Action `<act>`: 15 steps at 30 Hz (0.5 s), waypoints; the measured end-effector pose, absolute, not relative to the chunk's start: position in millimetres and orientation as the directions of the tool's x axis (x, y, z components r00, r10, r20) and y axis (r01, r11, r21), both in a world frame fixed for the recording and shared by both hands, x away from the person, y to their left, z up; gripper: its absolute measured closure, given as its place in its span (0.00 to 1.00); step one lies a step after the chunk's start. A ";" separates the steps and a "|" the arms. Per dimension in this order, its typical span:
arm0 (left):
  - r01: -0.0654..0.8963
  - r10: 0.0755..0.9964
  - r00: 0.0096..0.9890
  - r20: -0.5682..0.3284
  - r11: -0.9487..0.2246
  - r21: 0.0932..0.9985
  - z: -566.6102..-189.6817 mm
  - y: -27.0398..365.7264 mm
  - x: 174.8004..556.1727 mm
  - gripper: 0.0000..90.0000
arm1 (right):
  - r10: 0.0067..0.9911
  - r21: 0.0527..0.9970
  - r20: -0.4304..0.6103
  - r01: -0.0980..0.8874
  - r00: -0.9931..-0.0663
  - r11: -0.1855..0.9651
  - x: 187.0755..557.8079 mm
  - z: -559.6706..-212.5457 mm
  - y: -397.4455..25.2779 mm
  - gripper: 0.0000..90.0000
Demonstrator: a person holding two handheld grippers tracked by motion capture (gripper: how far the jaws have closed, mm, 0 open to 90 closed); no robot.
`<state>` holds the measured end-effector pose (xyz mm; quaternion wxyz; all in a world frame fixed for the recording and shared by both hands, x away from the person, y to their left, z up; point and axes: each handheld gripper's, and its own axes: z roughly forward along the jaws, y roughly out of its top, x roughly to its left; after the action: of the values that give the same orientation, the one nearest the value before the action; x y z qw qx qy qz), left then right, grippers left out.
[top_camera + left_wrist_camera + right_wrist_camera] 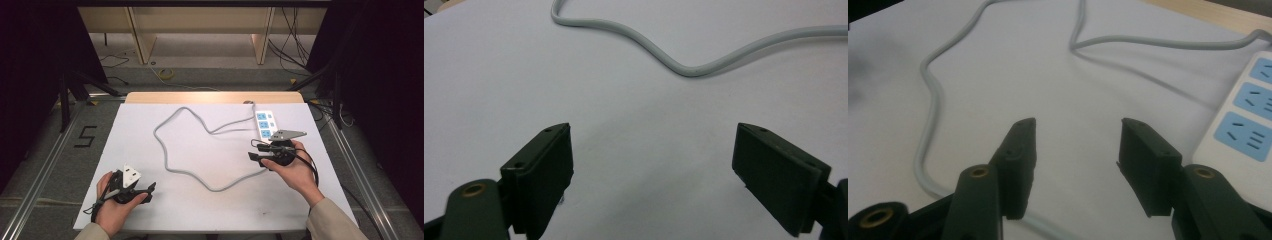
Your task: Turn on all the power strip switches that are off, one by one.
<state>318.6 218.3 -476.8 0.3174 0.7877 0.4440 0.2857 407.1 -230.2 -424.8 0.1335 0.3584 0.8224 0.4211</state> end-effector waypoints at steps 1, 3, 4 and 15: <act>0.518 0.881 0.442 0.169 -0.405 0.753 -476.8 218.4 318.6 0.18 | 0.698 0.790 0.086 0.476 -0.711 0.387 405.2 -425.7 -229.5 0.53; 0.520 0.880 0.443 0.170 -0.406 0.752 -476.6 218.8 318.5 0.18 | 0.685 0.794 0.091 0.468 -0.722 0.388 399.3 -429.3 -228.1 0.52; 0.519 0.879 0.444 0.173 -0.410 0.750 -476.5 219.1 318.6 0.18 | 0.682 0.796 0.091 0.464 -0.726 0.388 397.0 -430.7 -227.8 0.51; 0.521 0.879 0.447 0.168 -0.408 0.750 -478.1 218.4 319.3 0.18 | 0.626 0.821 0.095 0.417 -0.774 0.390 363.9 -443.4 -221.8 0.46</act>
<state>319.3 218.4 -478.1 0.3155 0.7898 0.4430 0.2836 363.9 -221.8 -443.4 0.1154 0.3157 0.8257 0.4531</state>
